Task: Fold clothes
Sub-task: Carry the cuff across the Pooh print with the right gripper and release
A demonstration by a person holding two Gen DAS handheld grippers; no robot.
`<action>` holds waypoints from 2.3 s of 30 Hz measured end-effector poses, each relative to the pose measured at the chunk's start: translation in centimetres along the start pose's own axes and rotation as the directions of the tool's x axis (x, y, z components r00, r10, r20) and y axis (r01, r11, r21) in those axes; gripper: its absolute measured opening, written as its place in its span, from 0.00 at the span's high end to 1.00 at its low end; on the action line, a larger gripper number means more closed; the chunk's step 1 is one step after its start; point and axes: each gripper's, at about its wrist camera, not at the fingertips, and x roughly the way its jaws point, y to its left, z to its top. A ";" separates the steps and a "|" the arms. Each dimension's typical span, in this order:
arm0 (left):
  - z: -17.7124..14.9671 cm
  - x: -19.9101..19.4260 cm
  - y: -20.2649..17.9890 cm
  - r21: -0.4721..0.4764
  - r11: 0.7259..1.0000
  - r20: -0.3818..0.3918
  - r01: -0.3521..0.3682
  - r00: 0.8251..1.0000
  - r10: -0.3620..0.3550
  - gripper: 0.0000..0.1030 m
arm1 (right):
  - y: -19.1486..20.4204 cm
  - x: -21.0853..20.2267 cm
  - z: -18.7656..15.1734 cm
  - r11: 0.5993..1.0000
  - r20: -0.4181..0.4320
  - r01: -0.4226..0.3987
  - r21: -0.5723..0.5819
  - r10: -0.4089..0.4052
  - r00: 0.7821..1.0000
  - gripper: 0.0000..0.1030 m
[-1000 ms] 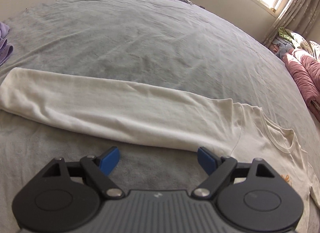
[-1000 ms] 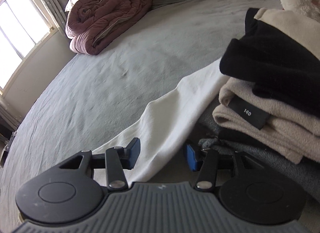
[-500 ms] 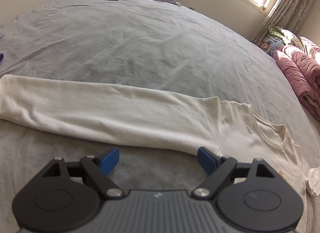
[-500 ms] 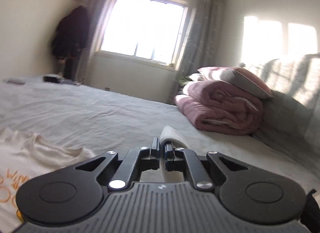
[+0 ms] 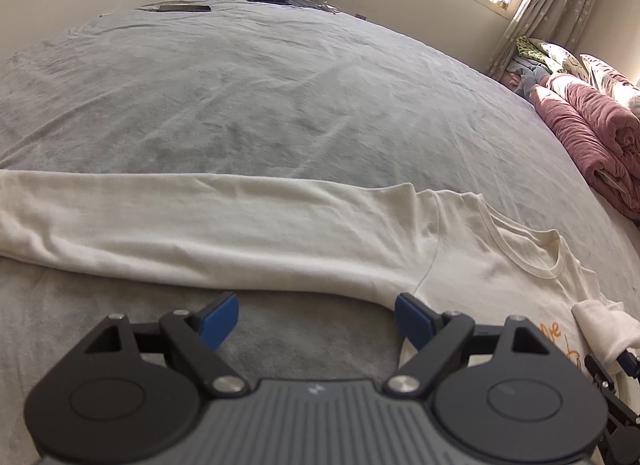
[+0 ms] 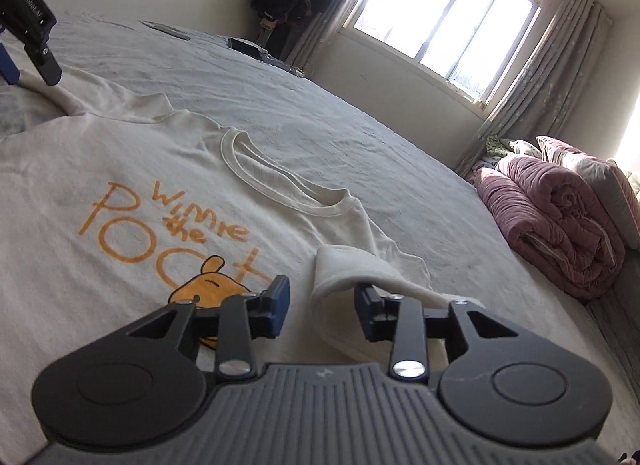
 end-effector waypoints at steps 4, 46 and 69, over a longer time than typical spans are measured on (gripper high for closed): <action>-0.2 0.0 -0.3 0.015 1.000 0.004 -0.002 1.000 0.002 0.16 | -0.9 0.0 0.4 0.990 0.010 -0.053 0.131 0.052 0.999 0.59; -3.9 -1.9 -6.9 0.346 0.931 0.069 0.120 0.986 -0.153 0.16 | -8.3 2.4 -1.4 0.409 0.006 -0.151 0.900 0.333 0.943 0.52; -5.5 -0.7 -9.7 0.259 0.873 -0.047 0.414 0.908 -0.417 0.17 | -9.0 1.4 0.1 0.451 0.093 -0.270 0.851 0.376 0.922 0.50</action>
